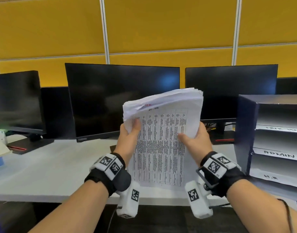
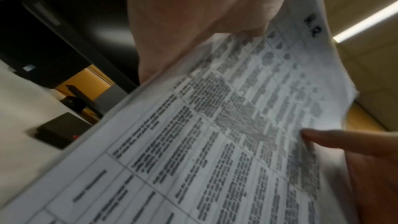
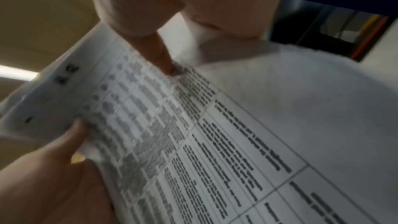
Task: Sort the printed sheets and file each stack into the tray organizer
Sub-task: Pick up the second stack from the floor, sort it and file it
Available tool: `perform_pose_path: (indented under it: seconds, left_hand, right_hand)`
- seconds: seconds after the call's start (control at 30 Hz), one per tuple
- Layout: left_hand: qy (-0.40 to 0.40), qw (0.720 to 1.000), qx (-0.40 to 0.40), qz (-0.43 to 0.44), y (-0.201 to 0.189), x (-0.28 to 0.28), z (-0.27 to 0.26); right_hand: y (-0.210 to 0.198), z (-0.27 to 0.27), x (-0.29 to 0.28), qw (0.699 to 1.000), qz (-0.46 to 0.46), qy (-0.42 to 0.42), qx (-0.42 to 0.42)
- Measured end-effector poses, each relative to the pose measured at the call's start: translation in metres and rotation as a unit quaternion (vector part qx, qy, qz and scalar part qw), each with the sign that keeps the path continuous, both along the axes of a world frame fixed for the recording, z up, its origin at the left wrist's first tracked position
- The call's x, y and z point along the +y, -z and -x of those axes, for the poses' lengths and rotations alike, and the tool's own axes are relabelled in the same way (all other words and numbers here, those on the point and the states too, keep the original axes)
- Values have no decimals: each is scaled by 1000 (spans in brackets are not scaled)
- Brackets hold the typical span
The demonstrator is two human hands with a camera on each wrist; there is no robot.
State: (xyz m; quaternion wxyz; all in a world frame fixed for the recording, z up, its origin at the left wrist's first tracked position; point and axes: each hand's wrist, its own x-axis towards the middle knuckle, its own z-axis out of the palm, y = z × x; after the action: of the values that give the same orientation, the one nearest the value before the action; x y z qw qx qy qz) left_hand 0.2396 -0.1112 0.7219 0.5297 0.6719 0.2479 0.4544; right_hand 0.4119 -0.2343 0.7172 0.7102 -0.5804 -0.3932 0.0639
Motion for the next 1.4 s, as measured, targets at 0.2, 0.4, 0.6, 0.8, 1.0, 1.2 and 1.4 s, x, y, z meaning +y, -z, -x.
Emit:
perform_pose_path:
  seconds: [0.2, 0.4, 0.6, 0.8, 1.0, 1.2, 1.4]
  left_hand:
    - [-20, 999, -23, 9, -18, -12, 8]
    - [-65, 996, 14, -65, -25, -23, 5]
    - [-65, 996, -30, -59, -49, -34, 1]
    - [-2, 999, 18, 27, -12, -9, 4]
    - [16, 1000, 20, 14, -15, -12, 4]
    - [8, 1000, -18, 1, -25, -13, 6]
    - [-143, 985, -49, -83, -35, -17, 4]
  right_hand:
    - [-4, -1, -6, 1000, 8, -16, -15]
    - [-9, 10, -9, 999, 7, -3, -45]
    - [-32, 23, -8, 996, -35, -28, -78]
    - [-22, 5, -5, 1000, -6, 0, -25]
    - [-8, -4, 1, 1000, 6, 4, 4]
    - [-2, -6, 2, 1000, -4, 9, 2]
    - [-20, 10, 0, 996, -54, 44, -49]
